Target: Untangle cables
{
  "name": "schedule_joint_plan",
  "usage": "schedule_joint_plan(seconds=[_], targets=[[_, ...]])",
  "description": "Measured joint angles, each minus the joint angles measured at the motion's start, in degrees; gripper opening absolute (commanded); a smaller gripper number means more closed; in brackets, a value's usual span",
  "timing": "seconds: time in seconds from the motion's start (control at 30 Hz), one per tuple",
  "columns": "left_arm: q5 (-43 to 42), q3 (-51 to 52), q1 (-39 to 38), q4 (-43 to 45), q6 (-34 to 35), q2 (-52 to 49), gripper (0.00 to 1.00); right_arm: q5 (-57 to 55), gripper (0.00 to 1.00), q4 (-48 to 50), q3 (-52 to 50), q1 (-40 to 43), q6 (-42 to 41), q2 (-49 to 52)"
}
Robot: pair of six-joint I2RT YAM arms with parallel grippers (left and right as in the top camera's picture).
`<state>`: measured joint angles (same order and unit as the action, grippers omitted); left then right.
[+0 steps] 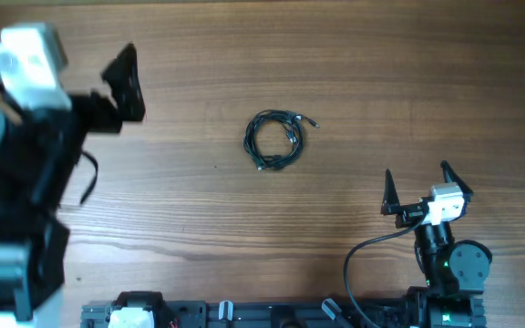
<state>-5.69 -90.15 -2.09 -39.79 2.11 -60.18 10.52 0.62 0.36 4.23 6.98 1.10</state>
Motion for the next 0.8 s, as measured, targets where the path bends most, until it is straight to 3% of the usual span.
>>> schedule_joint_plan(seconds=[0.17, 0.37, 0.8], targets=[[0.0, -8.4, 0.0, -1.2, -3.0, -10.3, 1.00, 0.0, 1.00, 0.0, 0.0, 0.0, 0.0, 0.0], [0.0, -10.2, 0.0, 3.0, -6.0, -19.7, 1.00, 0.0, 1.00, 0.0, 0.0, 0.0, 0.0, 0.0], [0.0, -10.2, 0.0, 2.4, -11.1, -22.9, 1.00, 0.0, 1.00, 0.0, 0.0, 0.0, 0.0, 0.0]])
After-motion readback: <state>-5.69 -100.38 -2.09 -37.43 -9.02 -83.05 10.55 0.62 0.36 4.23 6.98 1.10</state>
